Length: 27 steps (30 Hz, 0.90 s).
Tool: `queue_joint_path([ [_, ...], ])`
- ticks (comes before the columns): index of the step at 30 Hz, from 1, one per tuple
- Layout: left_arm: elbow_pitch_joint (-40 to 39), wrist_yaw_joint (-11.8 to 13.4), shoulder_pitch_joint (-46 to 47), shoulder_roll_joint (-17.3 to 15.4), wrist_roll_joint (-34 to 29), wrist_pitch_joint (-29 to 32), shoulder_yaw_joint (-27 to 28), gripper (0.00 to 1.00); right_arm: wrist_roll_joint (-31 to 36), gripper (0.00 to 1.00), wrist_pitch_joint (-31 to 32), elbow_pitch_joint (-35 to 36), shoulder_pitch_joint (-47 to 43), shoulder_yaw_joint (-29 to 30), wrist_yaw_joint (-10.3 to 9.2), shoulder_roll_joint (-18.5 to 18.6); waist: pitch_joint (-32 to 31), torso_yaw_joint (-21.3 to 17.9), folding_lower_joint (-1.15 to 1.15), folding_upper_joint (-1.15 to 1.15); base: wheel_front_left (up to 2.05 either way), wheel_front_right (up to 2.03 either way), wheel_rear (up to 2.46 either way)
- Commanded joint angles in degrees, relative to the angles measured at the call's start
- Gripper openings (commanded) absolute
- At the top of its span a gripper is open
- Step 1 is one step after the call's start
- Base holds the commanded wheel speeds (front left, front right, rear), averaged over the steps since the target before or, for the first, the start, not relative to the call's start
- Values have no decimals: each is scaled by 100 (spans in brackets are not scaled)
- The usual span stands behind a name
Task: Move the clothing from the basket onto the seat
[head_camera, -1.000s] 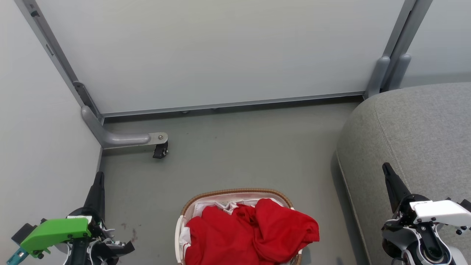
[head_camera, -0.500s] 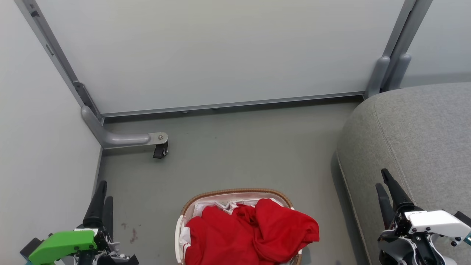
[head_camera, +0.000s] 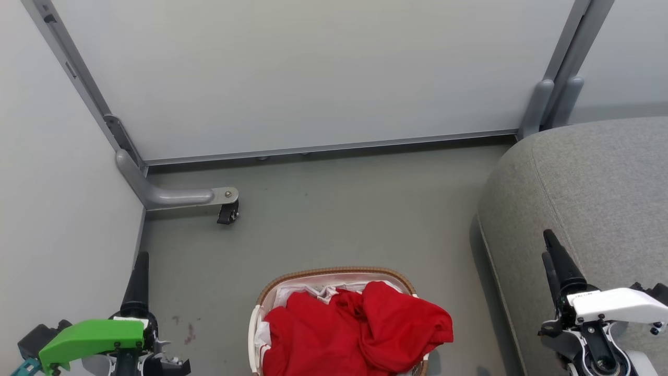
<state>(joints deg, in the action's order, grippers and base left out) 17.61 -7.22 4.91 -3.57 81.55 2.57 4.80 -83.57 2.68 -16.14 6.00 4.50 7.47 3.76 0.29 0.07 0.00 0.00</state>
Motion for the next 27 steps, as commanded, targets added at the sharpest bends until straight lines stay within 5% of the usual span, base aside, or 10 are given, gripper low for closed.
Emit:
queue_joint_path([
  [1,-88,-7,208,-95,-334,-69,-22,100,318,100,-70,122,200,-12,2,82,0,2,0,0,0,0,0],
  [13,-151,72,248,-236,-2098,-358,-202,100,2109,100,-363,247,292,-111,2,149,4,10,0,0,0,0,0],
  [27,0,167,296,-363,-3350,-646,-416,100,3510,100,-653,198,348,-303,2,231,-19,17,0,0,0,0,0],
])
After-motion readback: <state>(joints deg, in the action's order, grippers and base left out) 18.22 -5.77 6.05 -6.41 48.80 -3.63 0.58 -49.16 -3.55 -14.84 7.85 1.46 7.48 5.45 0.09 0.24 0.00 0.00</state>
